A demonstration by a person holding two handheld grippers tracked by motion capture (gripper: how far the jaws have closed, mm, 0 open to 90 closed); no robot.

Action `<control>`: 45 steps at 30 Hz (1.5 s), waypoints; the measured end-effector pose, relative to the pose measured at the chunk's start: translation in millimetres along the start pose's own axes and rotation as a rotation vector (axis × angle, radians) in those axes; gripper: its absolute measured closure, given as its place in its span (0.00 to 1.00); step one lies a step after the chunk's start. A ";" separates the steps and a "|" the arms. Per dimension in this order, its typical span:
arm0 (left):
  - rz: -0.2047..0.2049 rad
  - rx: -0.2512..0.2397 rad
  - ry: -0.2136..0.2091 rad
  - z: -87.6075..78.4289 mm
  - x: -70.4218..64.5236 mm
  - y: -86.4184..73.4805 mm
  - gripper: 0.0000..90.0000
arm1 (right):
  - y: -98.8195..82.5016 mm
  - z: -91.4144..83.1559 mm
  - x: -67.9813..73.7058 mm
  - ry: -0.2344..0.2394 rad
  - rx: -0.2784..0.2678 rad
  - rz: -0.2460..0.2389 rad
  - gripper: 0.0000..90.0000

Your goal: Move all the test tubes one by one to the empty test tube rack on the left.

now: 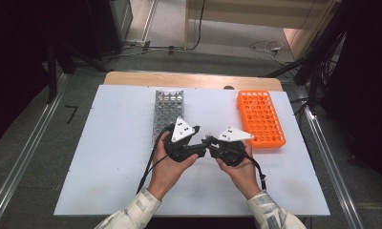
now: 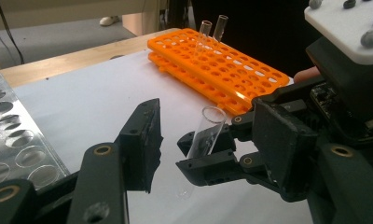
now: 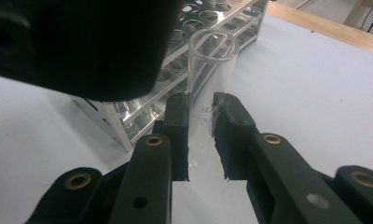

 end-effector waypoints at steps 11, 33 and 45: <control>0.005 0.013 -0.012 6.3 -1.7 -1.0 0.61 | 1.0 -1.5 3.3 0.013 -0.004 0.000 0.81; 0.062 0.039 0.033 12.0 -3.4 -2.1 0.85 | 0.9 -1.9 3.4 0.024 -0.006 0.008 0.81; 0.027 0.030 0.020 11.6 0.1 3.7 0.85 | 0.8 -2.1 1.4 0.076 -0.019 0.056 0.45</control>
Point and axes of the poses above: each handheld gripper's, and its own axes: z roughly forward along the jaws, y roughly out of its top, x roughly to its left, the point moved 1 cm from there along z, roughly forward along the jaws, and after that the axes turned 9 degrees about x, right-handed, at the moved point
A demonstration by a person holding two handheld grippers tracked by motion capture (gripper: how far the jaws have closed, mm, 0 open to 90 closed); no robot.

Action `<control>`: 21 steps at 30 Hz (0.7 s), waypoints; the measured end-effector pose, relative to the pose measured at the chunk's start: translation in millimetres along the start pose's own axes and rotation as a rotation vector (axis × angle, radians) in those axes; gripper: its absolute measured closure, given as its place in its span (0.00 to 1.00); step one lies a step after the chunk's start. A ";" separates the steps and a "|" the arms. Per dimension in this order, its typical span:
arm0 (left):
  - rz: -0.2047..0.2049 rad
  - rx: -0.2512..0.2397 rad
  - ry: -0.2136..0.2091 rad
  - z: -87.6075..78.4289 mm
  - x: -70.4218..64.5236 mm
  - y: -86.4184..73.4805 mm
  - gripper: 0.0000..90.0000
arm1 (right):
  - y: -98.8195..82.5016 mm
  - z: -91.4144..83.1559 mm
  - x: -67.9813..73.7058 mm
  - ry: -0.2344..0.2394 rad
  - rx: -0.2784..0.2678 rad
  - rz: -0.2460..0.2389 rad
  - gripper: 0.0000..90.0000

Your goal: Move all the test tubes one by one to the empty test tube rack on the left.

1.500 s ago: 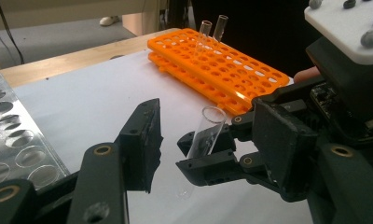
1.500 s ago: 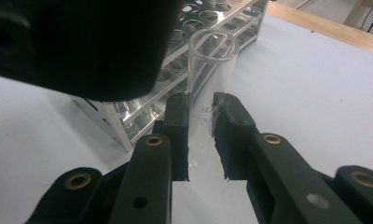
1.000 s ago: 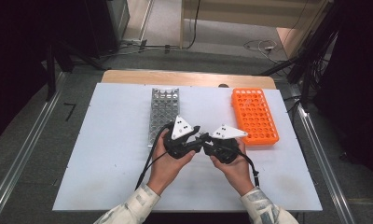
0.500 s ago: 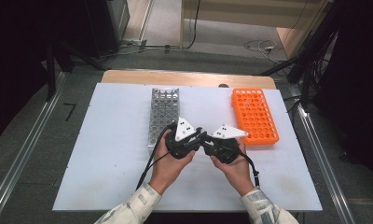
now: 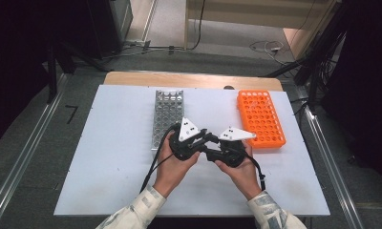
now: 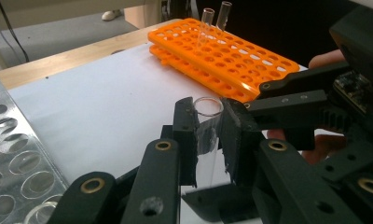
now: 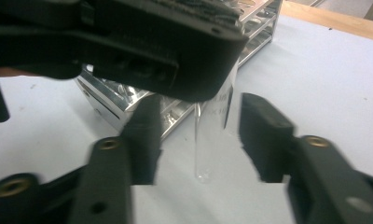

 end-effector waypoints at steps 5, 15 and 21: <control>-0.016 -0.017 0.003 -1.4 3.3 7.5 0.85 | -0.8 -0.3 -1.5 -0.002 -0.007 0.013 0.28; -0.065 -0.026 0.017 -2.7 19.1 13.7 0.85 | -4.0 -4.7 -9.3 -0.003 -0.005 0.033 0.25; -0.088 -0.052 0.030 -7.8 28.5 19.7 0.85 | -4.9 -7.6 -13.0 -0.005 -0.009 0.043 0.25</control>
Point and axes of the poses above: each handheld gripper's, and its own axes: z roughly forward along the jaws, y roughly out of its top, x roughly to its left, the point moved 1 cm from there along z, roughly forward along the jaws, and after that the axes turned 9 degrees about x, right-handed, at the moved point
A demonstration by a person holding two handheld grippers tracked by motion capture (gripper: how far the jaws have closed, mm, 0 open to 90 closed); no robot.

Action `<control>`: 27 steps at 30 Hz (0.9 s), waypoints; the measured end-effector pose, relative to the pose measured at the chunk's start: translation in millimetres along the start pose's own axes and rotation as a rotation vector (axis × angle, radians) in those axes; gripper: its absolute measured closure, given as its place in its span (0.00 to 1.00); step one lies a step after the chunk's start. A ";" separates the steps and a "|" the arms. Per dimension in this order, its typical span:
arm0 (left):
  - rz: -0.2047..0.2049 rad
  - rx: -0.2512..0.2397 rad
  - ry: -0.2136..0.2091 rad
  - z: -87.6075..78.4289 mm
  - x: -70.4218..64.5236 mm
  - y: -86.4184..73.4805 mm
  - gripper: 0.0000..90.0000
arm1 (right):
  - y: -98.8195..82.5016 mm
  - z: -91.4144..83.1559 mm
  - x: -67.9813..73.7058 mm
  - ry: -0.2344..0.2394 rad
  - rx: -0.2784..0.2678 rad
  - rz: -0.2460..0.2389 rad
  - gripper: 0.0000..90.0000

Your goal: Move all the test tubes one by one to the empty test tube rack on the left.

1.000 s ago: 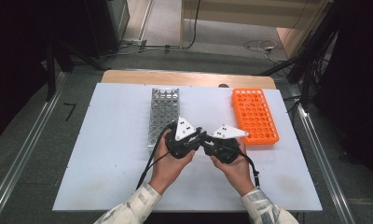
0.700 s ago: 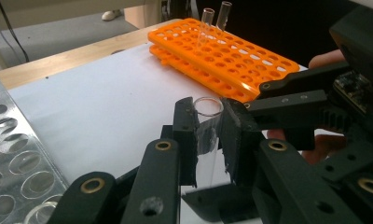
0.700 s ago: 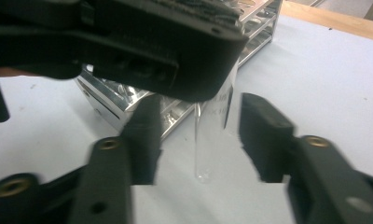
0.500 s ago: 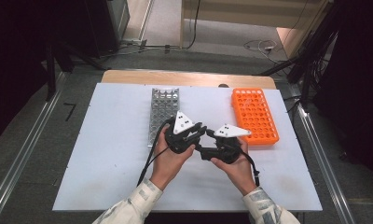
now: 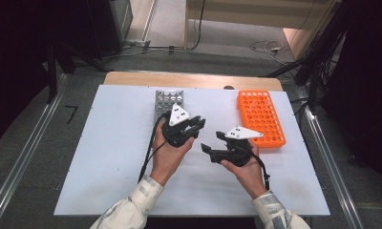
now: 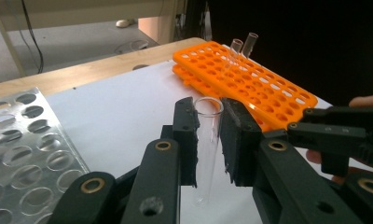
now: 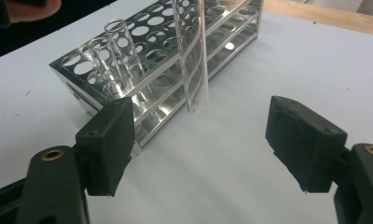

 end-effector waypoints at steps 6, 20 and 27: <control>-0.012 -0.008 0.019 -2.9 7.2 5.7 0.85 | -1.0 -1.1 -1.7 -0.002 0.001 0.005 0.25; -0.035 -0.017 0.074 -15.4 25.9 5.1 0.85 | -1.9 -2.7 -4.3 -0.011 -0.003 0.009 0.25; -0.043 -0.021 0.089 -21.8 32.6 4.5 0.85 | -2.2 -3.5 -5.0 -0.011 -0.005 0.012 0.25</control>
Point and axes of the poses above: each handheld gripper's, and its own axes: z roughly forward along the jaws, y roughly out of its top, x roughly to its left, the point moved 1 cm from there along z, roughly forward along the jaws, and after that the axes turned 9 degrees about x, right-handed, at the moved point
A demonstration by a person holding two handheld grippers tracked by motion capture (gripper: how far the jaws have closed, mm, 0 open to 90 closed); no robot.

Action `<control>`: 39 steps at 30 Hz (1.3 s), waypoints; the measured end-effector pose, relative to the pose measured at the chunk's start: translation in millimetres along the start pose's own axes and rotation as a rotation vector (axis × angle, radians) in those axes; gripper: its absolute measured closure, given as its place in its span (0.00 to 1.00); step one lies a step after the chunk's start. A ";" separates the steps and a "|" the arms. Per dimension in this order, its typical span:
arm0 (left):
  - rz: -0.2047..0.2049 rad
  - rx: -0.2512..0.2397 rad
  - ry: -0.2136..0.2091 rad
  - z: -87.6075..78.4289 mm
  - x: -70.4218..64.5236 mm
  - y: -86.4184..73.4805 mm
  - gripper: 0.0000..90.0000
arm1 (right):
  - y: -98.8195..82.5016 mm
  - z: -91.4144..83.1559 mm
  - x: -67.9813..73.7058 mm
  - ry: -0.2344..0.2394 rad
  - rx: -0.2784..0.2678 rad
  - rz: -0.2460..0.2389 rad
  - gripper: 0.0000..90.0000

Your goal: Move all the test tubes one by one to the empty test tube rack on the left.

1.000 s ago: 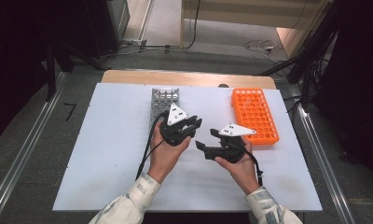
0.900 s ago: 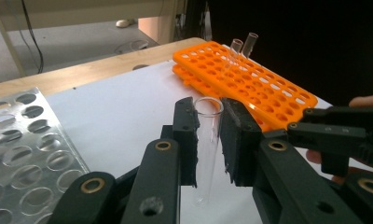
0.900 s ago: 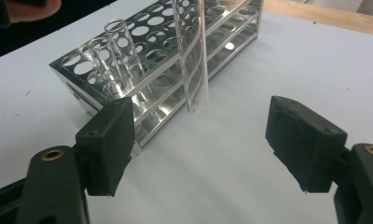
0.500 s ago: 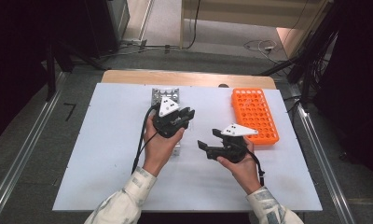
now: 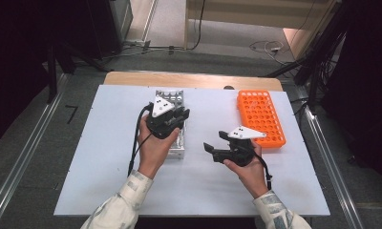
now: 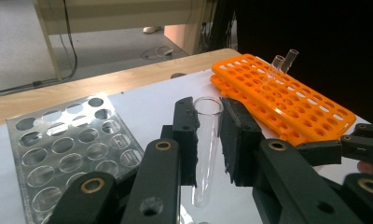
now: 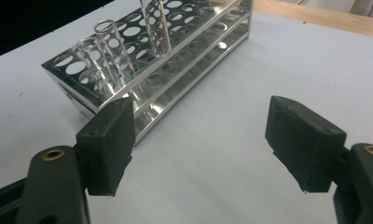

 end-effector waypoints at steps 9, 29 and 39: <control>0.000 0.004 0.029 -5.7 7.0 -1.3 0.85 | -0.1 -0.1 0.0 -0.004 -0.003 0.000 0.26; 0.051 0.097 0.081 5.0 4.7 -15.9 0.85 | -0.9 1.1 0.0 -0.005 0.003 -0.004 0.26; 0.037 0.151 0.068 10.2 5.5 -19.4 0.84 | -1.0 1.2 -0.1 -0.005 0.006 -0.007 0.26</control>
Point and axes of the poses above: each handheld gripper's, and its own axes: z roughly forward along the jaws, y roughly out of its top, x roughly to its left, the point moved 1 cm from there along z, roughly forward along the jaws, and after that the axes turned 9 degrees about x, right-handed, at the moved point
